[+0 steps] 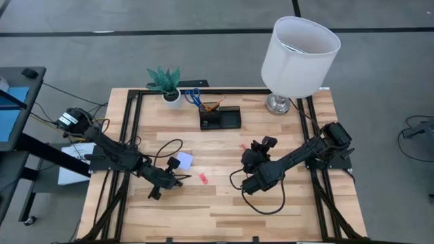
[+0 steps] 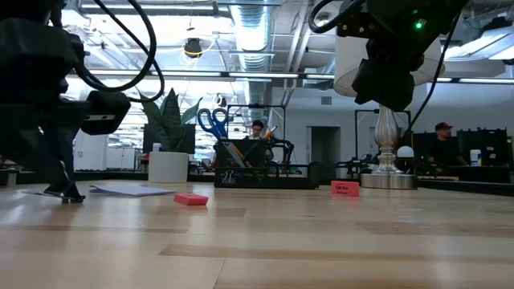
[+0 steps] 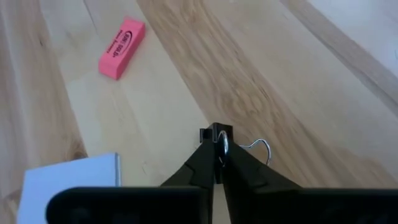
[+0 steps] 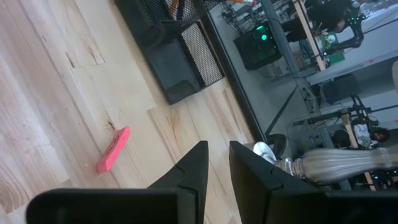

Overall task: Pick and place office supplies into organizer
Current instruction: Put the black binder clip into the desk organizer

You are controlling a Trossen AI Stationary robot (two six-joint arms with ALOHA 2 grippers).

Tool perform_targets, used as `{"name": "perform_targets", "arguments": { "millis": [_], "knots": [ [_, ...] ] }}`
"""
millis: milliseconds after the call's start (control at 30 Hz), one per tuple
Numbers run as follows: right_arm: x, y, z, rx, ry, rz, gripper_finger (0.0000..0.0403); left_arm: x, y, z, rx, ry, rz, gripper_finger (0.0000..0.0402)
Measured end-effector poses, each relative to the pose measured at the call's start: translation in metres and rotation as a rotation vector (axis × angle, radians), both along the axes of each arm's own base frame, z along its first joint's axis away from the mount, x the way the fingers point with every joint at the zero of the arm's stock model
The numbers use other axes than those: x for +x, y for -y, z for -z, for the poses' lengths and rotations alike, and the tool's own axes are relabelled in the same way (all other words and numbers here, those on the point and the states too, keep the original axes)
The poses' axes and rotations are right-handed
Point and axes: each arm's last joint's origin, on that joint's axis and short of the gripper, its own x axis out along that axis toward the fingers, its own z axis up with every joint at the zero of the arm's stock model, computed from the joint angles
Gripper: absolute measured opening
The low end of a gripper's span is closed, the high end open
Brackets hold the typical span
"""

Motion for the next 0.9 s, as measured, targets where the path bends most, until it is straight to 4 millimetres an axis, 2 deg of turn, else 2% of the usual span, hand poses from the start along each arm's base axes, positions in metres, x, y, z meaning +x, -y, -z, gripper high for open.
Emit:
{"name": "perform_targets", "arguments": {
  "millis": [200,567,733,900],
  "knots": [
    [0.0,0.0,0.0,-0.003,-0.009,-0.004,0.0059,0.003,0.001,-0.004,0.049,0.036,0.017,0.0001],
    [-0.002,0.001,-0.001,-0.036,-0.108,-0.052,0.0059,0.023,-0.004,-0.027,0.371,0.155,-0.038,0.0],
    [-0.005,0.003,-0.002,-0.06,-0.159,-0.052,0.0059,0.038,-0.015,-0.042,0.518,0.207,-0.086,0.0],
    [-0.007,0.003,-0.003,-0.072,-0.174,-0.054,0.0059,0.058,-0.043,-0.056,0.613,0.284,-0.155,0.0]
  ]
}}
